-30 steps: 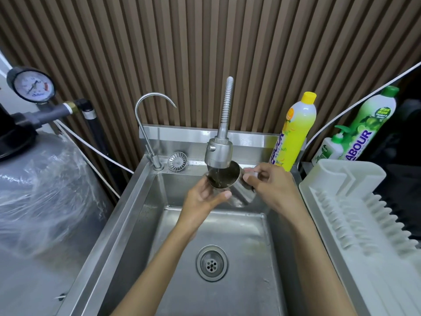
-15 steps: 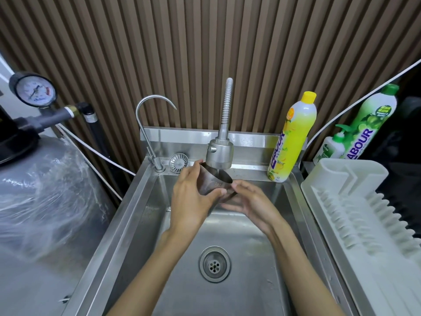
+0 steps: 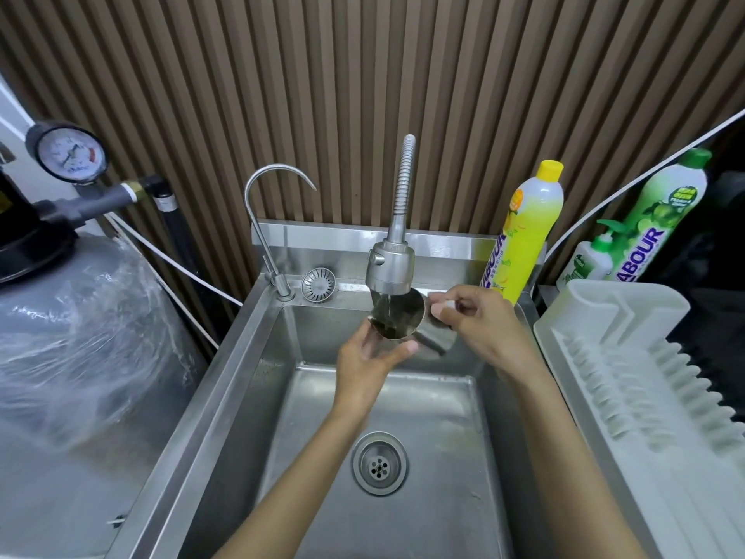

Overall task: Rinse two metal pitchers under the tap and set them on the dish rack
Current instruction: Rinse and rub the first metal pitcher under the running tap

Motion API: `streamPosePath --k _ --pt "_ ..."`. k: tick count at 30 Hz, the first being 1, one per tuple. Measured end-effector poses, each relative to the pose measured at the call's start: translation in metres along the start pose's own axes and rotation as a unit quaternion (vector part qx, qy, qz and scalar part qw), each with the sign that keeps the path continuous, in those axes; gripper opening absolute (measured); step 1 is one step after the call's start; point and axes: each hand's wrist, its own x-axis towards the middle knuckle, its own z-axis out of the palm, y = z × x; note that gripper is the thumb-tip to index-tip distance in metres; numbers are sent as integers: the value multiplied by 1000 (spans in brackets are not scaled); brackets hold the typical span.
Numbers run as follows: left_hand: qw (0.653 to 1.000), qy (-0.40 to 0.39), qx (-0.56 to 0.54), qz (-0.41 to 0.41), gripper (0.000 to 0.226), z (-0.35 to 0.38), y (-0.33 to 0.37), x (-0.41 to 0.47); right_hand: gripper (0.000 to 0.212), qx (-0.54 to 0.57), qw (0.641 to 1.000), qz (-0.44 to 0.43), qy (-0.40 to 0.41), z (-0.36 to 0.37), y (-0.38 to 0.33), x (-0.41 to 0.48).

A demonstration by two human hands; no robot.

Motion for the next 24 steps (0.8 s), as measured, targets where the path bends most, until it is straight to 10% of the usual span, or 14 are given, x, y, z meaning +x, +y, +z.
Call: streamPosePath --k 11,19,24 --pt "932 138 239 236 78 -6 17 4 5 499 843 108 -168 38 37 21" --pt "890 144 417 115 73 -11 35 -7 13 323 923 151 -146 20 28 6" --pt "970 52 238 20 42 -14 28 -2 21 110 983 139 -55 -5 4 4"
